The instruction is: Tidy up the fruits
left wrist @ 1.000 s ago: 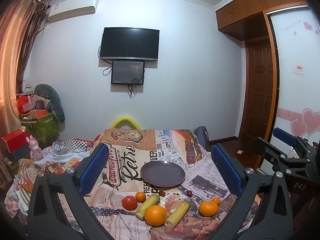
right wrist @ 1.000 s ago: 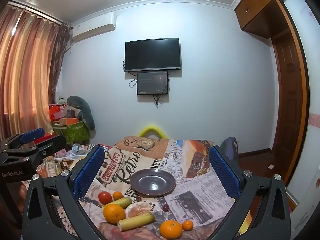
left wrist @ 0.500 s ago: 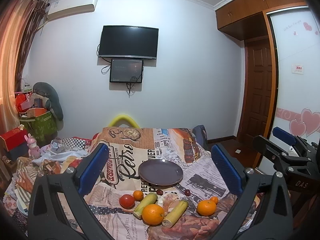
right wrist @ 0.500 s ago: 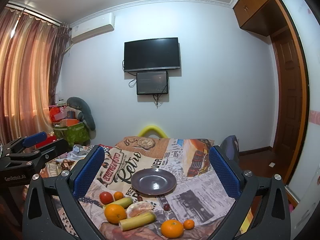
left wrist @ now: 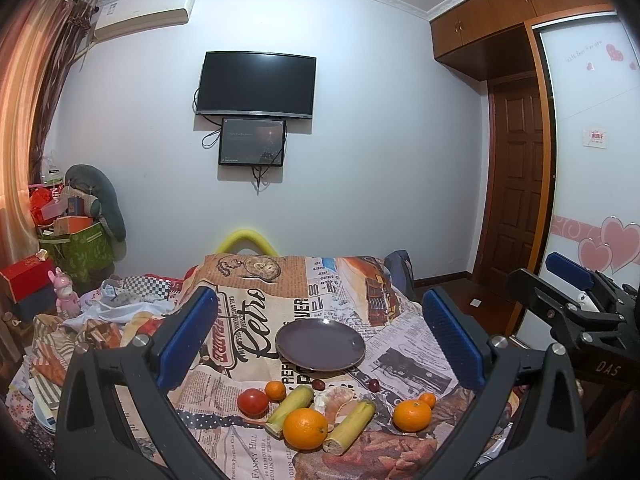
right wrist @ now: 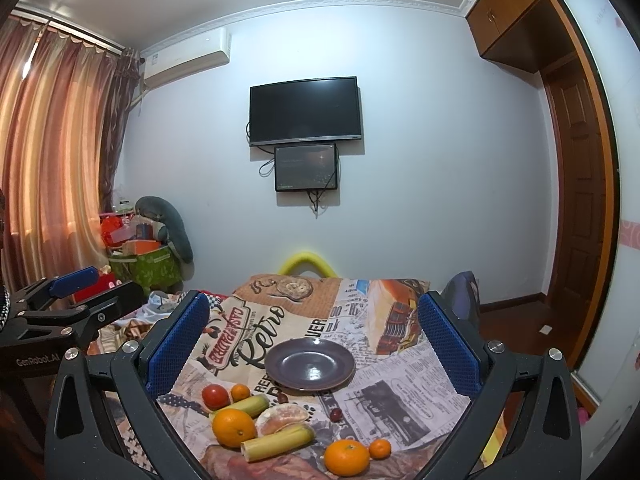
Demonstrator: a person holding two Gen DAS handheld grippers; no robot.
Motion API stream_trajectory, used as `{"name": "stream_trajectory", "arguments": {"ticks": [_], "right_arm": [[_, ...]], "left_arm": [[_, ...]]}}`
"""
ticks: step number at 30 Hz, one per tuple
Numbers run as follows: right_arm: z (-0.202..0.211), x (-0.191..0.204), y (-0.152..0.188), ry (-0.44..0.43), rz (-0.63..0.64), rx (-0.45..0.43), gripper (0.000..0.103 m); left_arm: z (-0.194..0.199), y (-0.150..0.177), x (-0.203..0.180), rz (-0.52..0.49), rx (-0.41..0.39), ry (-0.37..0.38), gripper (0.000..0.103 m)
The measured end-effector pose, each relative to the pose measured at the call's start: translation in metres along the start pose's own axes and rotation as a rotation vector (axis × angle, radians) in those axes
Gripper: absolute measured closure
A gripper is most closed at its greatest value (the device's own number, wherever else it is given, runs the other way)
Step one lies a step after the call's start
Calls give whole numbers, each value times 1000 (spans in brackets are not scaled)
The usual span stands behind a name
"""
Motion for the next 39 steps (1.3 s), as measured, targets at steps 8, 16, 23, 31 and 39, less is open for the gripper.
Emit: {"name": "stream_trajectory", "arguments": {"ticks": [8,16,23,31,39], "right_arm": [[-2,0,0,-5,-5,4,0],[-1,0,2,-11,-9,5,0],[-1,-2,3,-9,-11,5,0],[-2,-1,6,-8,-13,12,0],[-3,-1,7,-12,-7,19,0]], "left_arm": [[1,0,0,3,2,-1,0],[0,0,-5,3,7,1,0],[1,1,-2,3,6,1,0],[1,0,-1,11,11,1,0],[0,0,0,11,13,6,0]]}}
Point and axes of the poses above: each gripper's, at about its wrist camera, not at the fingertips, and z roughly against the way its jaws point, x to its left, y to its underside, the point moved 8 cm from there along -z, roughly the way its jaws point, and after that the axes turned 5 degrees about -x, right-handed, at the moved point
